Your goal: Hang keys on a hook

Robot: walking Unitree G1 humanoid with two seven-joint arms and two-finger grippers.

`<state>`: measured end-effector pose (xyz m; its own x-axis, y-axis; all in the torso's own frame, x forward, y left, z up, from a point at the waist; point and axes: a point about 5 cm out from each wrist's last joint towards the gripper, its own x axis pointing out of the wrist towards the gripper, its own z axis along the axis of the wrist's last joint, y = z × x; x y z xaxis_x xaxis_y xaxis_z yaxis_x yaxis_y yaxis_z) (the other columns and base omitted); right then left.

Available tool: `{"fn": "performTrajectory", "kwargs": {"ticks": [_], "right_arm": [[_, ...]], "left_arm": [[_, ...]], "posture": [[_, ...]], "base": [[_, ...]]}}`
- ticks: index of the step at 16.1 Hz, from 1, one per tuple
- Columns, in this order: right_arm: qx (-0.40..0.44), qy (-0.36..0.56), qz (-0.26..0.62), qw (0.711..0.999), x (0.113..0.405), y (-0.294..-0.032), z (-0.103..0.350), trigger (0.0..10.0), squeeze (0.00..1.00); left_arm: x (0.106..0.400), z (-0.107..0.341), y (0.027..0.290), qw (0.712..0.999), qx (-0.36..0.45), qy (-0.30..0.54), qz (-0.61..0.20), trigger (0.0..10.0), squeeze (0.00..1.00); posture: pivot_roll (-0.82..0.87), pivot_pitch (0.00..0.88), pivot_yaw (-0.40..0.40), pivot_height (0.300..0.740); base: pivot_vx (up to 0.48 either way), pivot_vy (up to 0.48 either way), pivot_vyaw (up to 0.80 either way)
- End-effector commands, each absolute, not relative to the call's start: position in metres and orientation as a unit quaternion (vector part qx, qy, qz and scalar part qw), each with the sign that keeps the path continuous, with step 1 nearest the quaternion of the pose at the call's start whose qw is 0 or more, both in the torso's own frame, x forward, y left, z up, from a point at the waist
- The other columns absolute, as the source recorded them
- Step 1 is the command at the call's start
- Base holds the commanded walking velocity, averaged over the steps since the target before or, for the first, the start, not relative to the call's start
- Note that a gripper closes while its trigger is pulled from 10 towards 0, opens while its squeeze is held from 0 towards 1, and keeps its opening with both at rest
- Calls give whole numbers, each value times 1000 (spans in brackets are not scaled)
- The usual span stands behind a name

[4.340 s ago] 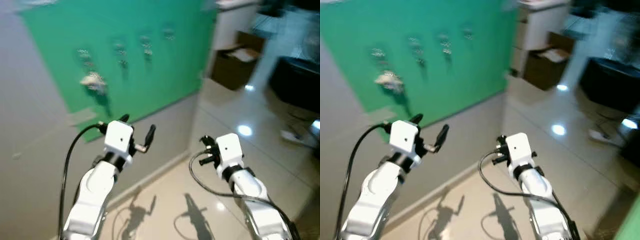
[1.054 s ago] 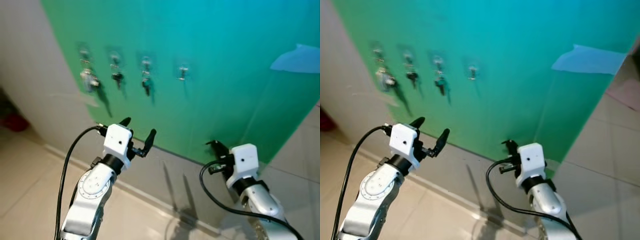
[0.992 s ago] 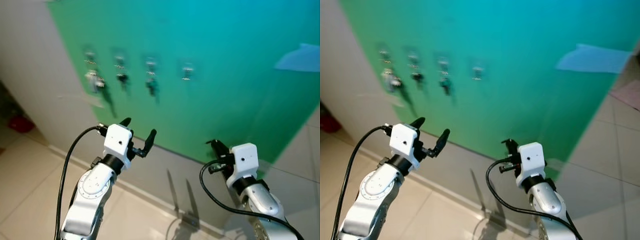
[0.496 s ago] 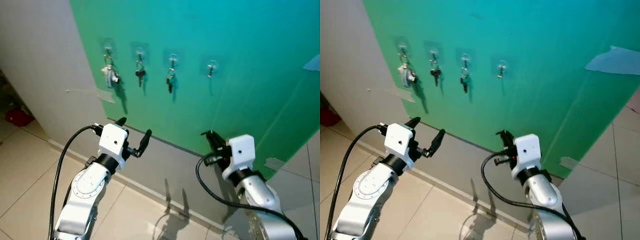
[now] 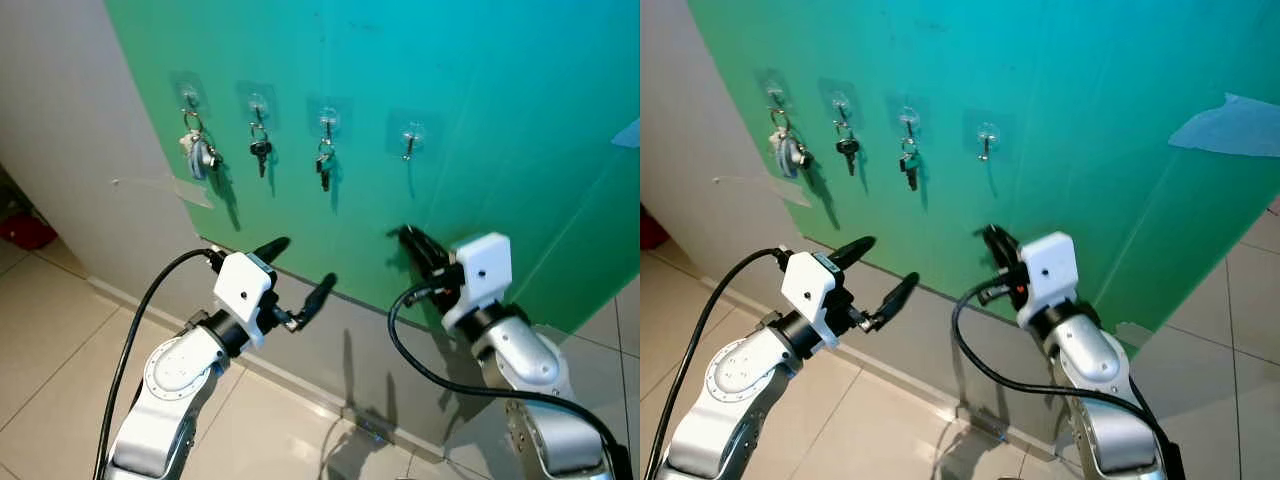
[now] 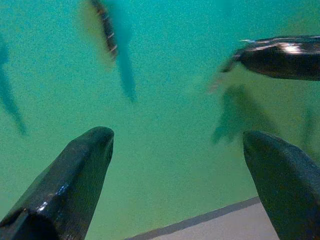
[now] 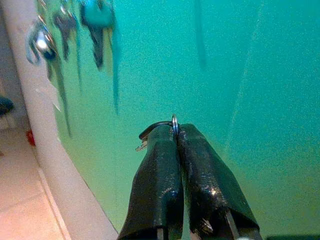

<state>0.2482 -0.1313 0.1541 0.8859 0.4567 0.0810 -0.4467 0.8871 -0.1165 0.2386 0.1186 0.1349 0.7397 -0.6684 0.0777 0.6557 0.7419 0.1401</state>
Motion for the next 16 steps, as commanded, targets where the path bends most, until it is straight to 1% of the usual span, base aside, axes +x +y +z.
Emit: {"fn": "performTrajectory", "kwargs": {"ticks": [1,6,7,11,15,16], "right_arm": [[-28,-68,260,963,249,-129,166,10000,0],[10,-88,316,945,249,-129,188,10000,0],[17,-93,317,944,248,-130,193,10000,0],[44,-116,297,947,261,-137,220,10000,0],[40,-49,320,945,265,-130,219,10000,0],[43,-45,322,945,265,-129,220,10000,0]], "left_arm": [[235,139,115,919,47,-65,-386,10000,0],[231,140,115,905,43,-54,-420,10000,0],[230,140,116,905,44,-53,-420,10000,0],[230,141,116,905,45,-52,-420,10000,0],[231,141,115,905,44,-52,-420,10000,0],[231,141,115,905,44,-52,-420,10000,0]], "posture": [[-84,0,49,740],[-87,0,52,740],[-86,0,48,740],[-82,0,42,740],[-81,0,41,740],[-81,0,41,740]], "base": [[0,0,0],[0,0,0],[0,0,0],[0,0,0],[0,0,0],[0,0,0]]}}
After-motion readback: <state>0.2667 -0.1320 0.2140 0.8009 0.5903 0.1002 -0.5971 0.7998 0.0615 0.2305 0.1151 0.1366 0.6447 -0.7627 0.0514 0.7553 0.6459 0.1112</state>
